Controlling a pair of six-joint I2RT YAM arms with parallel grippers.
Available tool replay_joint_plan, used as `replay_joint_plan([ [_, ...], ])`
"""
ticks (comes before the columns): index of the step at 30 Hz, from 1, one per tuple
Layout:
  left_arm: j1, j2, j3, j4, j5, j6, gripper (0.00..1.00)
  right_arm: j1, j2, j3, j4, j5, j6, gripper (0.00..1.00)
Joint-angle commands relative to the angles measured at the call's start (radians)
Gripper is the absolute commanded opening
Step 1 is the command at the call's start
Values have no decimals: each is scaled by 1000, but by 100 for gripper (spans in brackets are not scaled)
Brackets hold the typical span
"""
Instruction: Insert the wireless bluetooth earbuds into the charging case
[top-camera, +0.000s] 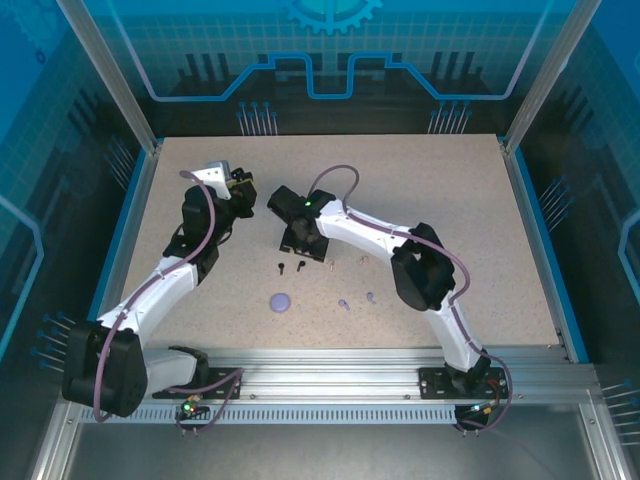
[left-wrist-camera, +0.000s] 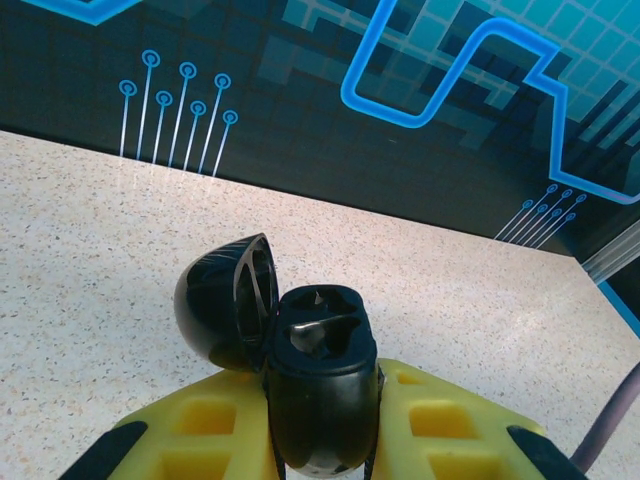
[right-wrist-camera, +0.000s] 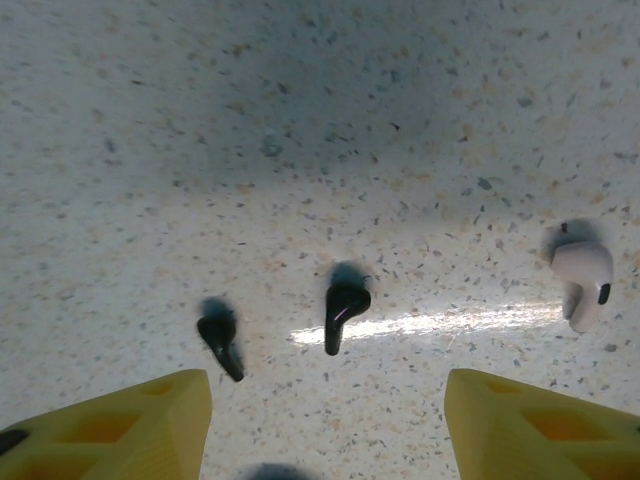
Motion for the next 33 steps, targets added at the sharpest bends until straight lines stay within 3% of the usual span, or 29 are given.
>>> replay_joint_plan([
  [1,-2,-5,13,35,-16,41,0,26,51,52,-86,24,66,63],
  [12,-2,-11,7,42,-7,39,0,14,101,95,-135,66,96,55],
  [33,-2,-44,-13,40,-19,65,0,2,219,174,-147,31,67,44],
])
